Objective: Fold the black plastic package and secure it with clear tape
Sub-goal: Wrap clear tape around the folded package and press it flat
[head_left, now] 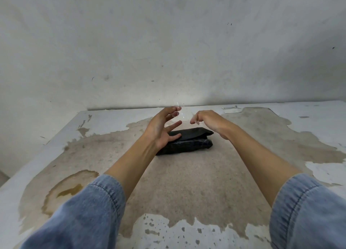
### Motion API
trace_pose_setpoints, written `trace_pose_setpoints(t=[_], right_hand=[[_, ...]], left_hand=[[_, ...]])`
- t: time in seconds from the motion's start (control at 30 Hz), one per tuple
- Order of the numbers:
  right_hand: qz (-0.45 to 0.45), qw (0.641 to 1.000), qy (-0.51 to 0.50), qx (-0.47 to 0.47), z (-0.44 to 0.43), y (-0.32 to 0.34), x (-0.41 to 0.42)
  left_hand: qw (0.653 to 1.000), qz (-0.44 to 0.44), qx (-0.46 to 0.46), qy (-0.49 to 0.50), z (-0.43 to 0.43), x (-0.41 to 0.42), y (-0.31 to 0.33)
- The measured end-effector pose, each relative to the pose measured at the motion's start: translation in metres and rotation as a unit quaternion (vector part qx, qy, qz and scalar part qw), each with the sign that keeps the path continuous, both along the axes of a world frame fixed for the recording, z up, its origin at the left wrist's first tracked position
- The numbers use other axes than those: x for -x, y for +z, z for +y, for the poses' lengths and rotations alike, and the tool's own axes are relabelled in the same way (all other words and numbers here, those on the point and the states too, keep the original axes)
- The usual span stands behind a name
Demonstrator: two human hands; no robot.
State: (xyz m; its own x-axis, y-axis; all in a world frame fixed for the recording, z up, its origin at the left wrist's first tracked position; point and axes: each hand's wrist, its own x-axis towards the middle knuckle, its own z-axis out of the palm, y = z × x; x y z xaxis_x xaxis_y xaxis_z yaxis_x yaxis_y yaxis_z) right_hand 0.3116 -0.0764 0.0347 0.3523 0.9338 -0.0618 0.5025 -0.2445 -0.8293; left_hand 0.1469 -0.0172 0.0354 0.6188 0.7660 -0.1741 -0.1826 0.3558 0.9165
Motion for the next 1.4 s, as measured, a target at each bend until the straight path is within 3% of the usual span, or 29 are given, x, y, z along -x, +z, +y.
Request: trace_pose_setpoints(t=[0.17, 0.73, 1.07, 1.4], right_hand=[[0.015, 0.998, -0.049, -0.022, -0.001, -0.007, -0.016], [0.003, 0.991, -0.065, -0.115, -0.03, -0.007, -0.046], [-0.061, 0.987, -0.086, -0.123, -0.056, -0.004, -0.056], [0.036, 0.987, -0.053, -0.145, -0.066, 0.002, -0.068]], left_hand=[[1.0, -0.003, -0.001, 0.001, 0.001, 0.001, -0.001], [0.998, -0.005, -0.021, 0.054, -0.006, -0.001, -0.015], [0.997, -0.001, -0.036, 0.068, -0.011, -0.004, -0.016], [0.996, -0.009, -0.033, 0.083, -0.011, -0.004, -0.021]])
